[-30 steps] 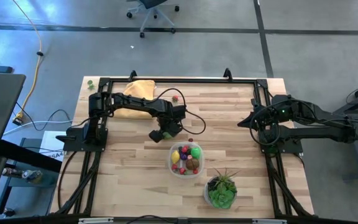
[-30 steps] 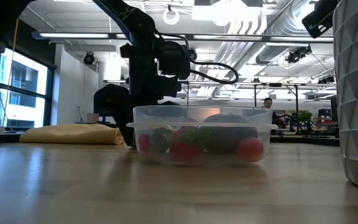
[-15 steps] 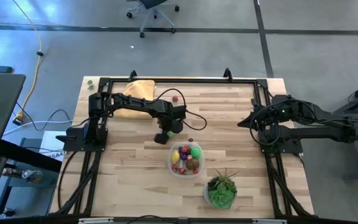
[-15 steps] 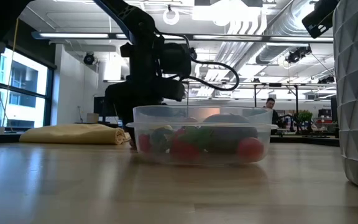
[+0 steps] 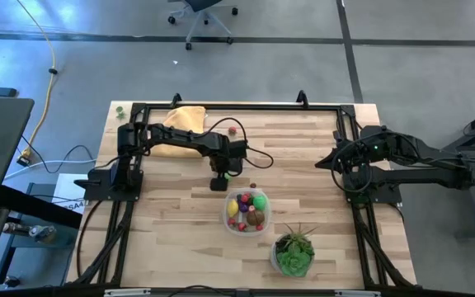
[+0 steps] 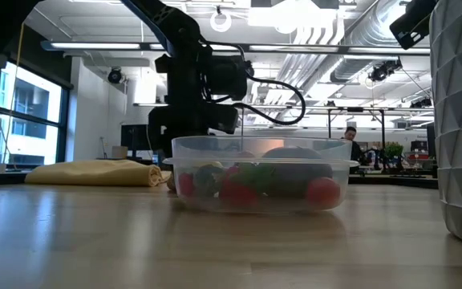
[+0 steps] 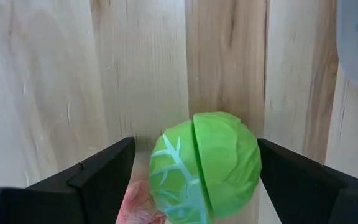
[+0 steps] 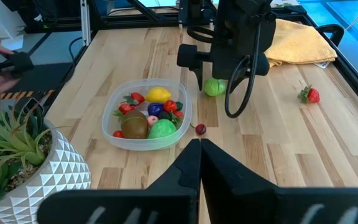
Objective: Pick and placing Produce into tupperware
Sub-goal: Put the green cabbage into the transparent bin
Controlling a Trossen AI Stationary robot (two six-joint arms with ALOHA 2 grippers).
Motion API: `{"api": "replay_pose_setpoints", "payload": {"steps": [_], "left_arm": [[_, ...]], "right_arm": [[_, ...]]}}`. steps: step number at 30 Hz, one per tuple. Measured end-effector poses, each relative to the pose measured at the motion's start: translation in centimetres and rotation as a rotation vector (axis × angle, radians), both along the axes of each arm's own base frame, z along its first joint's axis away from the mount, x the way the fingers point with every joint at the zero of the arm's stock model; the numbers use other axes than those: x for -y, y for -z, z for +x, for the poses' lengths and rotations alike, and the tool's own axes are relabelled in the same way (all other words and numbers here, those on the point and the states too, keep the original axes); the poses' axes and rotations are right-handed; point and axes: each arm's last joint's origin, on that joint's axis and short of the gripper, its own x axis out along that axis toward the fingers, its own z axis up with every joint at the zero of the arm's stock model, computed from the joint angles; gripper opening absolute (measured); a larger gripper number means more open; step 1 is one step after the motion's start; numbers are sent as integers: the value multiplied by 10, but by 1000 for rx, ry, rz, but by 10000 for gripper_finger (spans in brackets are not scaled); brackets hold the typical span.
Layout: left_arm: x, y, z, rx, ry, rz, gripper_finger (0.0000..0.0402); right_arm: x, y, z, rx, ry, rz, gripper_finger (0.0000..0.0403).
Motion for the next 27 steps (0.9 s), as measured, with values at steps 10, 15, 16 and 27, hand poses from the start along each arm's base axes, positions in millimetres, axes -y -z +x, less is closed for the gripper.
{"api": "replay_pose_setpoints", "payload": {"steps": [10, 15, 16, 27], "left_arm": [[0, 0, 0, 1, -32, -5, 318], [-1, 0, 1, 8, -28, -2, 292], [-1, 0, 1, 9, -25, -1, 286], [-1, 0, 2, 19, -22, 3, 249]], "right_arm": [[0, 0, 0, 0, 0, 0, 0], [0, 0, 0, 0, 0, 1, 0], [0, 0, 0, 0, 0, 1, 0], [0, 0, 0, 0, 0, 0, 0]]}}
